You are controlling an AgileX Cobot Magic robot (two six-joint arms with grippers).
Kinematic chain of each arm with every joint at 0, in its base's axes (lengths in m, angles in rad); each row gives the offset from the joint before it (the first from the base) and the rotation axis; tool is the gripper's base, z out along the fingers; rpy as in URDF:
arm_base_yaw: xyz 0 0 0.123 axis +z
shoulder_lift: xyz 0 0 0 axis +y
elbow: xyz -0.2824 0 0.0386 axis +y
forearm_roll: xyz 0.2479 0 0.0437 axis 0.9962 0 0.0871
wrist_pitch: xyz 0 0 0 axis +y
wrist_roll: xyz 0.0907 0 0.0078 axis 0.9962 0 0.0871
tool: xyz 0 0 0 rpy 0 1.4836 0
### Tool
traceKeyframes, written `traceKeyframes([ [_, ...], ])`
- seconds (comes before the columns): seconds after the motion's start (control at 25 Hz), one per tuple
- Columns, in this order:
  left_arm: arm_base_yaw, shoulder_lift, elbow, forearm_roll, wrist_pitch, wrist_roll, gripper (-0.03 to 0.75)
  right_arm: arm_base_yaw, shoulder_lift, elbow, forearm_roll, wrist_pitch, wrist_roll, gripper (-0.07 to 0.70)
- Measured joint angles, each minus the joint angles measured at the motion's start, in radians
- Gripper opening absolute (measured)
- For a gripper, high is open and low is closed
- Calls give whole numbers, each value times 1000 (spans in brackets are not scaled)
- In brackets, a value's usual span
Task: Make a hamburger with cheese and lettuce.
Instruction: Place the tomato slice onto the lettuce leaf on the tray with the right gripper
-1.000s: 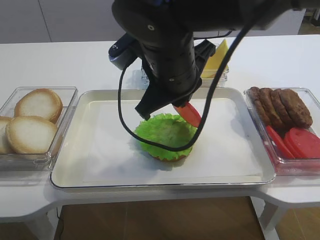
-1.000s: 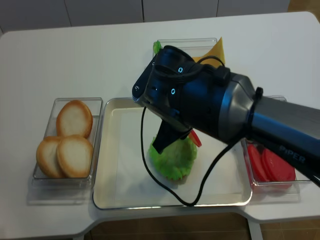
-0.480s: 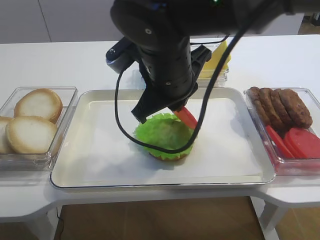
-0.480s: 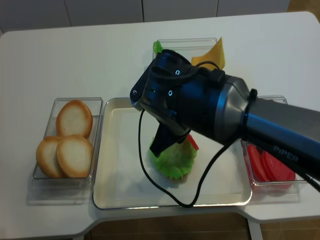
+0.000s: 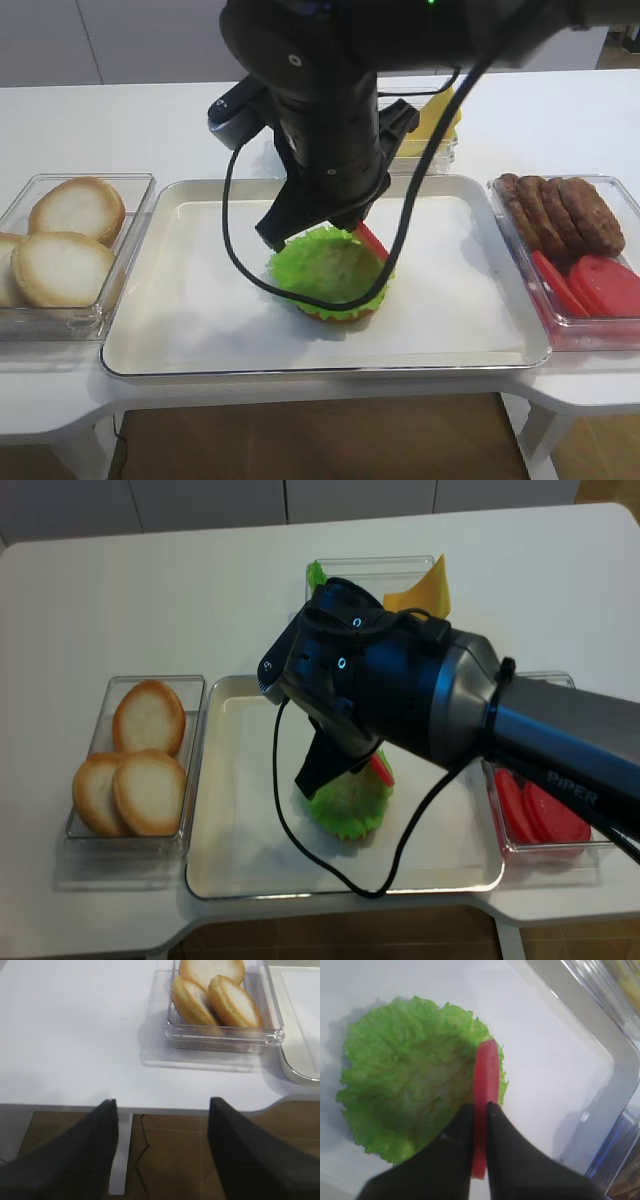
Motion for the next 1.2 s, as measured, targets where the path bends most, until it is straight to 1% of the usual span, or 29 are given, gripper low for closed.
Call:
traceKeyframes([
  [0.16,0,0,0,0,0,0,427,0,0,0,5,0,0,40],
  [0.24,0,0,0,0,0,0,427,0,0,0,12,0,0,56],
  [0.48,0,0,0,0,0,0,427,0,0,0,42,0,0,187],
  [0.6,0,0,0,0,0,0,427,0,0,0,68,0,0,218],
  [0.8,0,0,0,0,0,0,427,0,0,0,118,-2,0,230],
  [1.0,0,0,0,0,0,0,427,0,0,0,177,-20,0,230],
  [1.2,0,0,0,0,0,0,427,0,0,0,189,-4,-3,232],
])
